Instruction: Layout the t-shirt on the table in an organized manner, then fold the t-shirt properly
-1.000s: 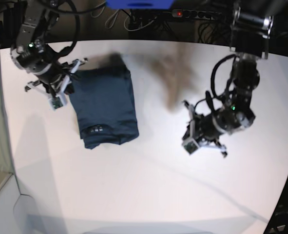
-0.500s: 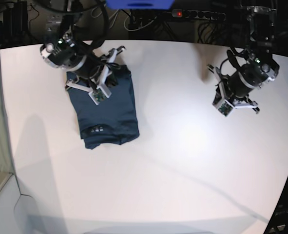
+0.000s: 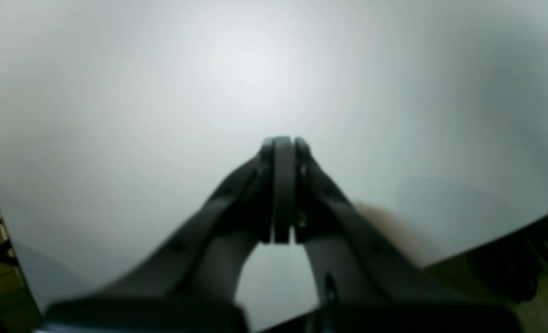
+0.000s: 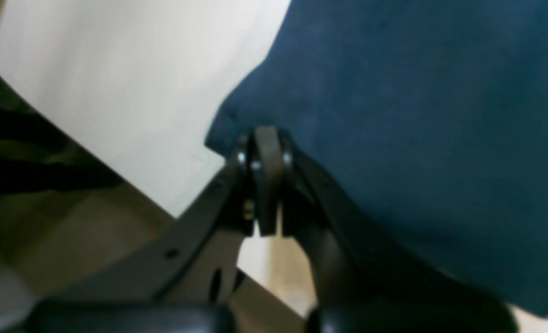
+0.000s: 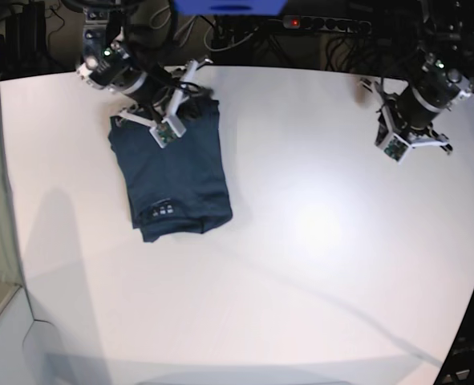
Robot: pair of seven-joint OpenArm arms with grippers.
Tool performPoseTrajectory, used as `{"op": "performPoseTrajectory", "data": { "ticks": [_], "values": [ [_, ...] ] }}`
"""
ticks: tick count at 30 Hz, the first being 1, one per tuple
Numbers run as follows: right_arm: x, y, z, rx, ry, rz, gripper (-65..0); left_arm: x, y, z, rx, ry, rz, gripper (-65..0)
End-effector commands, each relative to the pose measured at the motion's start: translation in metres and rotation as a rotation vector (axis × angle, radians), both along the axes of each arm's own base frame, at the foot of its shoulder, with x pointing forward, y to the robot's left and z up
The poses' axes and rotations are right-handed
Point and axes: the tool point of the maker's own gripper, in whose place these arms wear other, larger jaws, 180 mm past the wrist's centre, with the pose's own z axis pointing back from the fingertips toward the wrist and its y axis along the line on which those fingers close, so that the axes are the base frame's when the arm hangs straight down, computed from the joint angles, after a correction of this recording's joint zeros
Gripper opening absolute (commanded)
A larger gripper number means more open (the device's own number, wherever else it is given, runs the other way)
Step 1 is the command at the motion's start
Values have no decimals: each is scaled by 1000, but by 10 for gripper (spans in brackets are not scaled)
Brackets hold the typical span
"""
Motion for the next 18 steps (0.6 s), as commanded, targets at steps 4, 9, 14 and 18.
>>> {"op": "performPoseTrajectory", "data": {
  "ticks": [4, 9, 14, 18],
  "values": [
    [9, -1, 45, 18, -141, -6, -650, -4, 6, 14, -1, -41, 24, -649],
    [-13, -34, 26, -46, -81, -47, -650, -20, 16, 13, -25, -36, 127, -649],
    [-46, -80, 18, -76, -71, -165, -650, -45, 43, 7, -65, -32, 353, -649],
    [-86, -125, 4, -159, 13, -226, -650, -77, 64, -2, -52, 14, 471, -649]
  ]
}}
